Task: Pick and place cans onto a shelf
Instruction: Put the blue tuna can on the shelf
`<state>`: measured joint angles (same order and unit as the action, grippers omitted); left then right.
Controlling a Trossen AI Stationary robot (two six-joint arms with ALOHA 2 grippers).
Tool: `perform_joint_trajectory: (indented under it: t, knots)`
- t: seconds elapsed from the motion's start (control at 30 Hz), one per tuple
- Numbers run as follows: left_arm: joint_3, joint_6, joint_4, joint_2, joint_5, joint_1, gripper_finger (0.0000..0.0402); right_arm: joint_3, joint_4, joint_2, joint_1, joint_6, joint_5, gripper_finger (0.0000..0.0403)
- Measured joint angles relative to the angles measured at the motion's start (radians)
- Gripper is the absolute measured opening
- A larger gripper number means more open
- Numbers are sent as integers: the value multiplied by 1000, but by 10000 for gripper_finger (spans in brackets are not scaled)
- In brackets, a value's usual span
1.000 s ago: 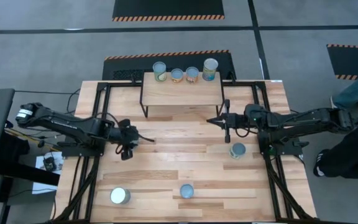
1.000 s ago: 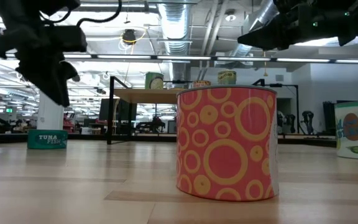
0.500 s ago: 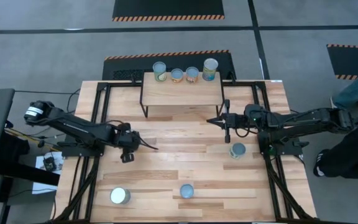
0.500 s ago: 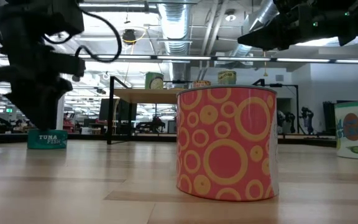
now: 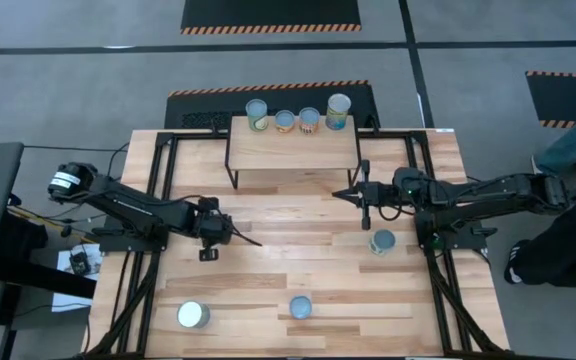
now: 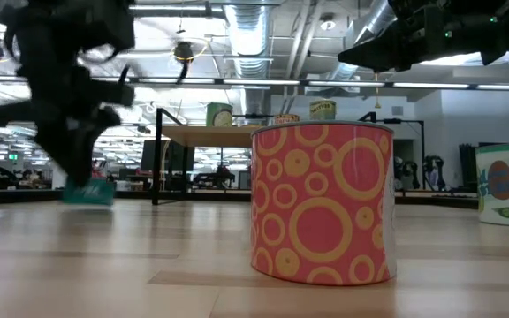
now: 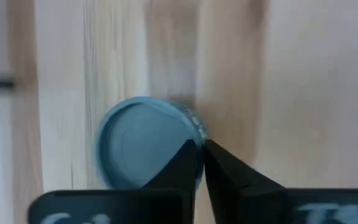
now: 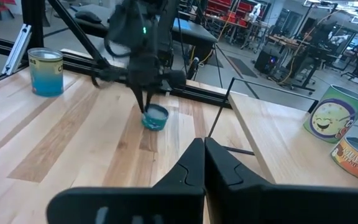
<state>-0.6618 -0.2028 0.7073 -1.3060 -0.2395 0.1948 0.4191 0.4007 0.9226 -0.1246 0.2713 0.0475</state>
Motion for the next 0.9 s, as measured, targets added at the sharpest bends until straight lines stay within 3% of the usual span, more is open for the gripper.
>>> perform_joint_trajectory:
  t: [0.27,0.4,0.57,0.67,0.77,0.9]
  knots:
    - [-293,97,26,12,37,-14,2,0,0,0,-1,-1,0,14]
    - [-467,232,45,4,17,-64,1,0,0,0,-2,-1,0,14]
    - [-617,429,15,-31,25,-215,1,0,-2,0,-1,-2,0,15]
    - [-674,505,1,-81,102,-329,0,0,0,0,-1,-2,1,14]
    - [-739,566,-22,-158,185,-426,0,0,-2,0,-1,-2,1,14]
    - [-838,627,14,-298,184,-517,0,0,-5,0,-2,-1,1,16]
